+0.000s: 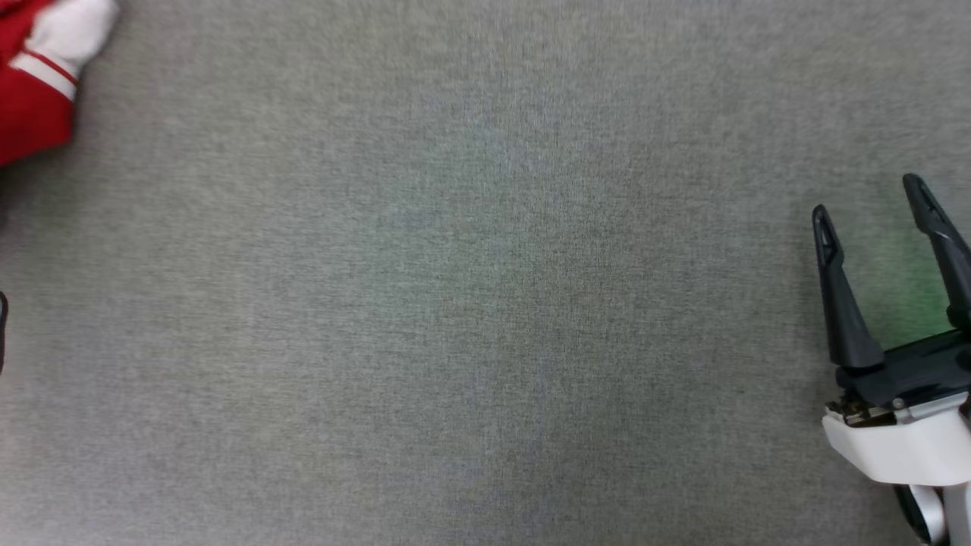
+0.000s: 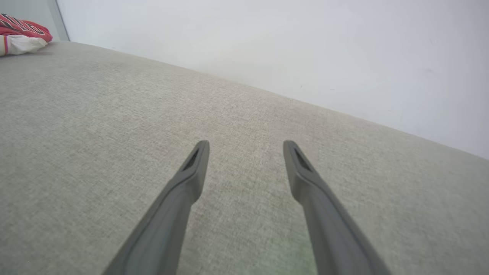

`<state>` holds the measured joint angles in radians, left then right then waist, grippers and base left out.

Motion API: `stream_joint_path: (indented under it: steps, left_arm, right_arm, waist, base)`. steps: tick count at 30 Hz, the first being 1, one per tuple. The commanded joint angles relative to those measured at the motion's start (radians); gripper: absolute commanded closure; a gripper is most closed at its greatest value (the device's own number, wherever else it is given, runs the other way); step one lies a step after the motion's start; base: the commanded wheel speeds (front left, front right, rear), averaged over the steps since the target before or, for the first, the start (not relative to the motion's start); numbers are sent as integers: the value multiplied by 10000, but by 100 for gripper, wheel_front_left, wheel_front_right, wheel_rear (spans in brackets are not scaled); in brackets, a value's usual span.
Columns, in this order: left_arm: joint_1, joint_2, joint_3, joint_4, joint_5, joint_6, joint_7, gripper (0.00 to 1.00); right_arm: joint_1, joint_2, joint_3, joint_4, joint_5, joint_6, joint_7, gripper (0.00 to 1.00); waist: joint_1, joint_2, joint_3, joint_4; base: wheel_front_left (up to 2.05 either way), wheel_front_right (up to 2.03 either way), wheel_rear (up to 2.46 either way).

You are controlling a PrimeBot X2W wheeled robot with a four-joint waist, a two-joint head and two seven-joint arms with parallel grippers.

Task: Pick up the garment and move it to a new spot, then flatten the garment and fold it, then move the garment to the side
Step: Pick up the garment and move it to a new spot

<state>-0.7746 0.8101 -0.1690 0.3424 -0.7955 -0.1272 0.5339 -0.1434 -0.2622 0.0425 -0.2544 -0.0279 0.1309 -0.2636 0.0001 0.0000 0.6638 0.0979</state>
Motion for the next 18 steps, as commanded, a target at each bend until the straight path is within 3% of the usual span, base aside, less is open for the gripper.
stream_joint_path:
  steps: [1, 8, 18]
  left_arm:
    - [144, 45, -45, -96, -121, -15, -225, 100]
    - [727, 292, -368, -971, -117, -22, -1339, 100]
    - [1415, -363, -757, -2602, 89, 652, -1504, 100]
  right_arm:
    - [73, 88, 47, 90, -49, -3, -15, 0]
    - [180, 654, 346, 435, -86, -4, -17, 0]
    - [555, 1309, 681, 861, -245, -4, -15, 0]
  waist:
    - [-1, 0, -807, 6]
    - [-1, 0, -2422, -165]
    - [-1, 0, -3957, -359]
  base:
    - [0, 0, 0]
    - [0, 0, 0]
    - [0, 0, 0]
